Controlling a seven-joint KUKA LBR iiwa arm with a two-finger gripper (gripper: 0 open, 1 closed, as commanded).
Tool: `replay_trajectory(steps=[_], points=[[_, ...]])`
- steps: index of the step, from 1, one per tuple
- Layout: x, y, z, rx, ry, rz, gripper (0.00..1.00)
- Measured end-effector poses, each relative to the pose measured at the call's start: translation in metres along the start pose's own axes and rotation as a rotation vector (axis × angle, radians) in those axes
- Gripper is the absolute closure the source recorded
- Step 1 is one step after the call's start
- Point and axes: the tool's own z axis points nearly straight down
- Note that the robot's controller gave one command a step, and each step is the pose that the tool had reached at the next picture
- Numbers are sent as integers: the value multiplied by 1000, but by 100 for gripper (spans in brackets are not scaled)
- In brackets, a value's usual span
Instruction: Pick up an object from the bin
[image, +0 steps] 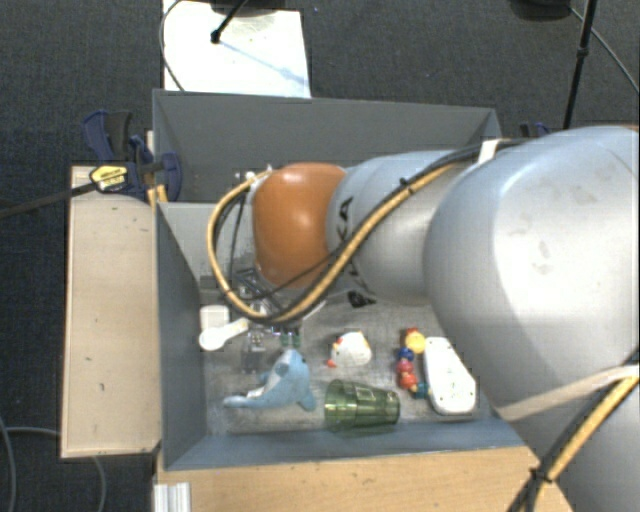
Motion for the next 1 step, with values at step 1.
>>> replay_trajectory(steps=[1], points=[[-4, 4, -1, -3, -4, 36, 100]])
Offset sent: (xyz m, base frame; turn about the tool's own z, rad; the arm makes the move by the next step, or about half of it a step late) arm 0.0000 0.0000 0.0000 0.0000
